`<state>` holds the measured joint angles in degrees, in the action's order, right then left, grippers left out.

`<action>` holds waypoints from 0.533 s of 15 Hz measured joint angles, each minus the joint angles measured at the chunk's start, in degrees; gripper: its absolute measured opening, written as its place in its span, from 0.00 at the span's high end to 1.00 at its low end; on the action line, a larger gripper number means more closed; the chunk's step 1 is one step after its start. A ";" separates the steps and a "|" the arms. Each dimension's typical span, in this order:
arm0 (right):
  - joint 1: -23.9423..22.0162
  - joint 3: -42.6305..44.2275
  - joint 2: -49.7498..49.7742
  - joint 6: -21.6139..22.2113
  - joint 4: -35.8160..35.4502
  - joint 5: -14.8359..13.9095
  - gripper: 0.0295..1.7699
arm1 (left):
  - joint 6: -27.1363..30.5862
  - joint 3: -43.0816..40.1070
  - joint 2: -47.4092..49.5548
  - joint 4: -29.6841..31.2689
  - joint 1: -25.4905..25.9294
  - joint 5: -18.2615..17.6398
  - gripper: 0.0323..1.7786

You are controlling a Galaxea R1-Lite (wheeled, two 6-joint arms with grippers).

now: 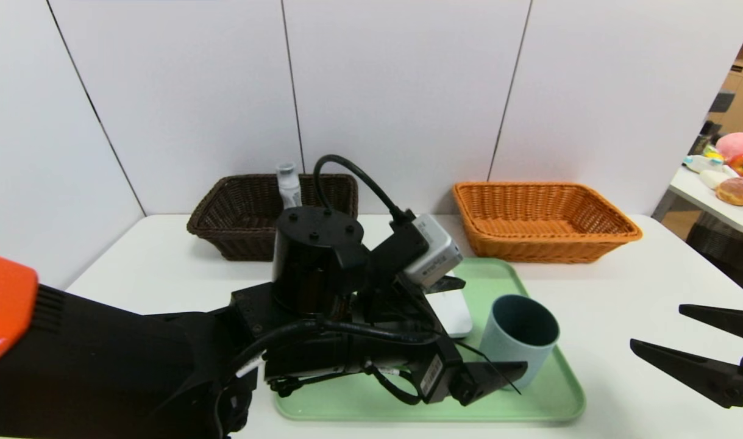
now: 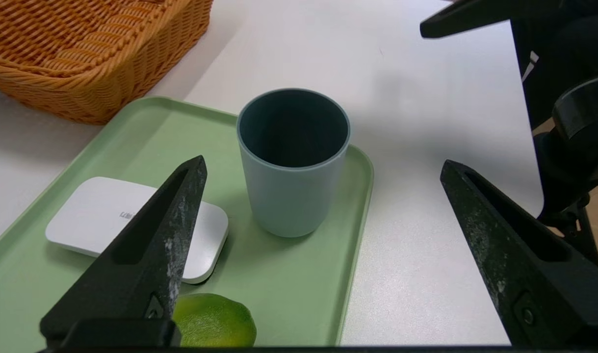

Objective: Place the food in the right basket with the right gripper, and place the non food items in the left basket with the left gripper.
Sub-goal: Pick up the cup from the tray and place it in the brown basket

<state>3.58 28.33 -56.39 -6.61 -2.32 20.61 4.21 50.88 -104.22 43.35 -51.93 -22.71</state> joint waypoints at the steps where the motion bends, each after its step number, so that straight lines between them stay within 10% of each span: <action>1: -0.09 -0.05 0.00 0.00 -0.02 0.00 0.04 | 1.35 0.05 -1.38 0.77 -0.27 -0.02 0.05; 8: -0.21 -0.06 -0.20 0.00 0.00 -0.09 0.04 | 2.99 0.99 -8.79 5.51 -0.95 0.09 0.05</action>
<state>3.38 28.27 -56.59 -6.61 -2.32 20.53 7.19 51.87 -113.01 48.86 -52.88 -22.63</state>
